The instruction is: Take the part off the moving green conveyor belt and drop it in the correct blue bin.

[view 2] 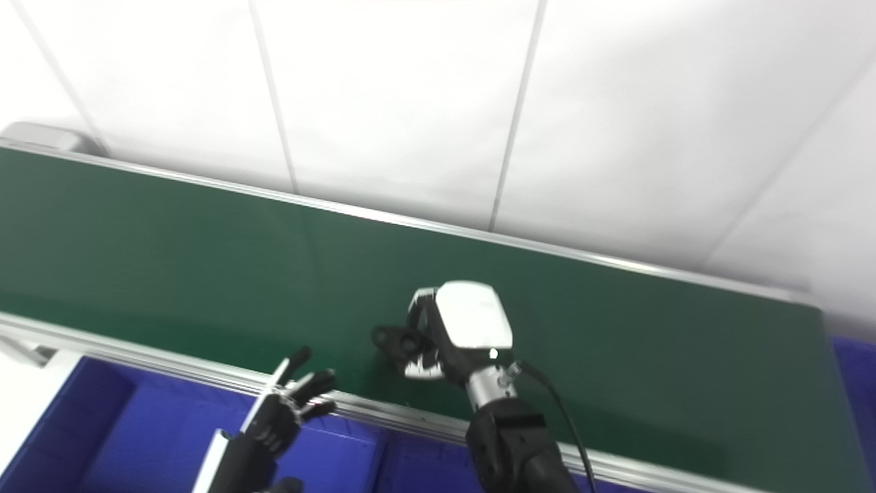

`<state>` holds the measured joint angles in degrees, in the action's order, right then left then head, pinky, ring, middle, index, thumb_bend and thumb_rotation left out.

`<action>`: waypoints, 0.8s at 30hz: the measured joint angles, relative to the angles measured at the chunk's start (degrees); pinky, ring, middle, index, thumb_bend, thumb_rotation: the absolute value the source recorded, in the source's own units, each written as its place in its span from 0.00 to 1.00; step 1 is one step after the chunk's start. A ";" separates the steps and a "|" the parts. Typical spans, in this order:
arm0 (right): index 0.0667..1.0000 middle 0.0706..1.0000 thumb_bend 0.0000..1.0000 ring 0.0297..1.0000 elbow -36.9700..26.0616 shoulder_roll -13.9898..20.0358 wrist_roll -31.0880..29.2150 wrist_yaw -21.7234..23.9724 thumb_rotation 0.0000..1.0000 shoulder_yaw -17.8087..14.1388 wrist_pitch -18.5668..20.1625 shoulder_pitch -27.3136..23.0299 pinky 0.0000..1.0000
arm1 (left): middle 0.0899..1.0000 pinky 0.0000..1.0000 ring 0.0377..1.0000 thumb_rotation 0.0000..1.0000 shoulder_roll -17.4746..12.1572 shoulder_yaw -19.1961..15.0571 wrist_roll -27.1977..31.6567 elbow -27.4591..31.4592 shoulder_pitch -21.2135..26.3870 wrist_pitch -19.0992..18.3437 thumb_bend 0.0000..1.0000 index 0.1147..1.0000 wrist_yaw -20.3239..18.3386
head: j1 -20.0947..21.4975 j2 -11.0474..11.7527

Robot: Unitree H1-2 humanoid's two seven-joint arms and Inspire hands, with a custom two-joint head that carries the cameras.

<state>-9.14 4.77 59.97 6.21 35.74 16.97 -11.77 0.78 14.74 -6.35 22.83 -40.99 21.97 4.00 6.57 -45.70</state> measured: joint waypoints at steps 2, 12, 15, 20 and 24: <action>0.45 0.43 0.52 0.15 -6.15 -0.27 2.21 2.20 0.01 -0.50 0.14 1.20 0.12 | 0.87 0.86 0.88 0.82 -1.24 -0.99 1.86 0.85 -0.01 -0.46 0.83 0.97 -0.26 | 0.02 -0.01; 0.45 0.30 0.52 0.12 -24.65 -3.42 18.53 15.48 0.07 0.14 0.09 13.85 0.09 | 0.89 0.98 0.95 0.90 -5.86 -5.43 8.63 4.40 0.23 -5.02 0.80 1.00 -2.85 | 10.21 -3.78; 0.45 0.16 0.51 0.10 -29.80 -3.52 23.38 18.57 0.13 -0.09 -1.72 20.97 0.07 | 0.89 0.98 0.95 0.90 -6.41 -6.46 10.34 5.20 0.24 -7.10 0.81 1.00 -3.73 | 11.10 -4.49; 0.45 0.16 0.51 0.10 -33.25 -5.06 28.57 26.82 0.14 -3.26 -2.41 29.38 0.07 | 0.88 0.97 0.94 0.90 -7.49 -7.62 12.07 7.45 0.29 -9.70 0.81 1.00 -4.91 | 12.77 -7.13; 0.45 0.17 0.51 0.11 -33.48 -6.97 31.94 32.09 0.14 -5.44 -2.42 31.61 0.07 | 0.89 0.99 0.95 0.91 -7.90 -8.76 12.65 9.02 0.28 -11.12 0.81 1.00 -5.06 | 12.94 -8.35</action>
<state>-42.62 -2.21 91.91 38.30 30.30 14.55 19.84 -7.12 5.98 6.30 31.86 -40.71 10.85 -1.06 19.51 -54.05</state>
